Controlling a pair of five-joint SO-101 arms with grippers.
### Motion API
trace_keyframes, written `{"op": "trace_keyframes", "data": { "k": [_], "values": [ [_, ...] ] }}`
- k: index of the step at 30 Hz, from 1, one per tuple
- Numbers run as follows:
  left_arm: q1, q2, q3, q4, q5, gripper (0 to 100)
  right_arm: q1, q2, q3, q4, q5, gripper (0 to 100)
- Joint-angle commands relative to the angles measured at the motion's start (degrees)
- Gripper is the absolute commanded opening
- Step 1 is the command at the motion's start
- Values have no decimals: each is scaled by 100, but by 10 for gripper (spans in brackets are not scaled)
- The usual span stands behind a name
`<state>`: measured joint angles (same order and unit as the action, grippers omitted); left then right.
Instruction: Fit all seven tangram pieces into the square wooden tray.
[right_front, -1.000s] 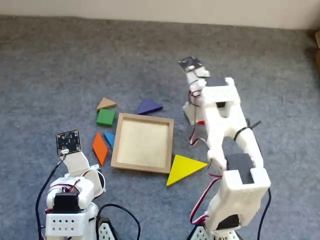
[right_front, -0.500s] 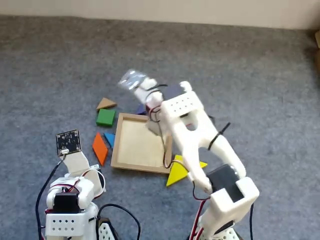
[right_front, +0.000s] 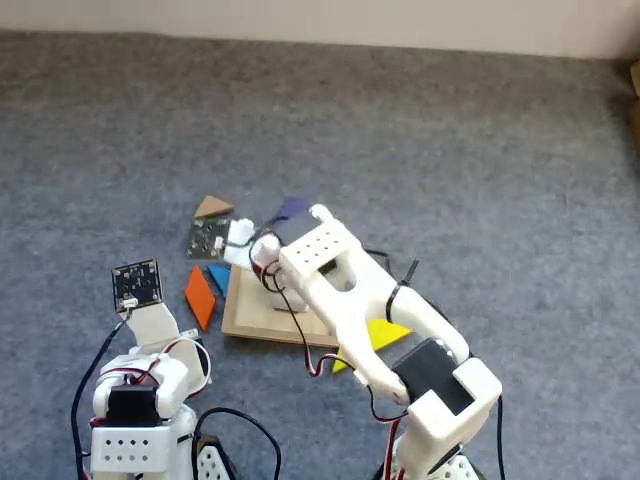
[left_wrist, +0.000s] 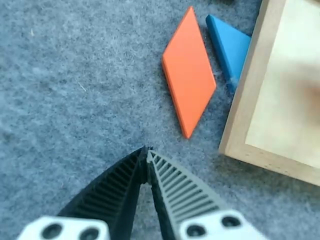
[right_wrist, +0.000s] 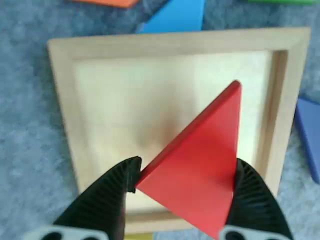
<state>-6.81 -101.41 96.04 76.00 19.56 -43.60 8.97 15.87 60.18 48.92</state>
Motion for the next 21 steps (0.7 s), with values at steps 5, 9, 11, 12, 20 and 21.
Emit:
{"op": "trace_keyframes", "data": {
  "k": [5, 9, 11, 12, 20, 21],
  "values": [
    [-66, -295, 119, 35, -26, 7, -22, -409, 409, -998, 79, 182],
    [-66, -295, 119, 35, -26, 7, -13, -400, 409, -1007, -185, 189],
    [-66, -295, 119, 35, -26, 7, 31, -400, 409, -1007, -466, 235],
    [-66, -295, 119, 35, -26, 7, 40, -400, 409, -1007, -554, 273],
    [-66, -295, 119, 35, -26, 7, 171, -444, 409, -1007, -651, 387],
    [-66, -295, 119, 35, -26, 7, 180, -453, 400, -1007, -651, 387]
  ]
}}
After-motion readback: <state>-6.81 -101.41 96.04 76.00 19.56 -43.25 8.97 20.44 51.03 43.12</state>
